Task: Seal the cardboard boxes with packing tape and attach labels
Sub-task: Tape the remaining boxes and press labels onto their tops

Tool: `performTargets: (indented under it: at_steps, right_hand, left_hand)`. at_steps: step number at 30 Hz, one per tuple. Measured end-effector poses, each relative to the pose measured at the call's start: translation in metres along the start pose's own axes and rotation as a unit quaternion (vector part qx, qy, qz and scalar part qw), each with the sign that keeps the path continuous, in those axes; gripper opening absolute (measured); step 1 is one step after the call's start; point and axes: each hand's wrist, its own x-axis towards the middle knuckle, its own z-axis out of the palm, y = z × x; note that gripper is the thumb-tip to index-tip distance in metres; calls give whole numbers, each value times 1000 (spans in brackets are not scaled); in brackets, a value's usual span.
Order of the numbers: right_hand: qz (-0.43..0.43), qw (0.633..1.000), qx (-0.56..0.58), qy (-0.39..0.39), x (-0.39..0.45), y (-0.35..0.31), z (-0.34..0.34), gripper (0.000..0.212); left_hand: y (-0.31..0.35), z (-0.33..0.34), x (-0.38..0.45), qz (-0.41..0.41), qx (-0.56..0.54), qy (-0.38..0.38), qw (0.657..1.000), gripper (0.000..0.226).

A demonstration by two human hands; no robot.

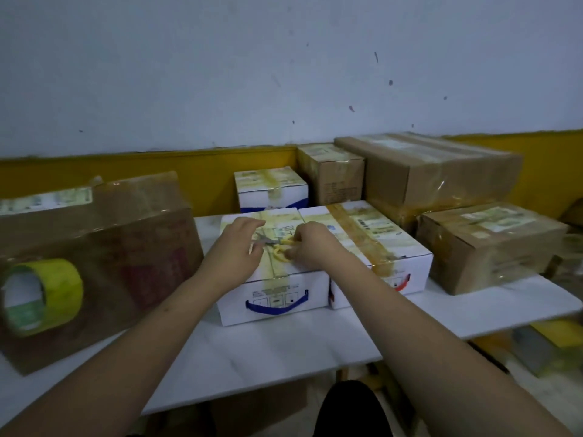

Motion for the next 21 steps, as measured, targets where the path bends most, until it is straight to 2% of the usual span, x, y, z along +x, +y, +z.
performTargets:
  at_steps: [2,4,8,10,13,15,16,18,21]
  right_hand:
    - [7,996,-78,-39,3,-10,-12,36]
    - [2,996,-80,-43,2,-17,-20,39]
    - [-12,998,56,5,0,-44,-36,43]
    - [-48,983,177,-3,-2,-82,-42,40]
    - [-165,908,384,-16,1,-157,-35,28]
    - [-256,877,406,2,3,-212,-21,25]
    - [-290,868,402,12,7,-238,-13,24]
    - [-338,856,390,18,14,-284,-2,21]
    - [-368,848,383,-4,25,-323,11,20]
  left_hand:
    - [-5,-13,-6,6,2,24,1000,41]
    - [-7,-32,-17,5,4,60,998,39]
    - [-16,-80,-61,-16,-3,154,988,34]
    - [-29,-101,-93,-16,13,231,973,32]
    - [-45,-124,-134,-93,5,377,922,21]
    - [-50,-136,-145,-184,-70,466,862,15]
    - [-53,-141,-146,-237,-119,488,832,19]
    - [-64,-146,-138,-337,-193,474,790,36]
    - [-78,-146,-127,-417,-239,421,769,56]
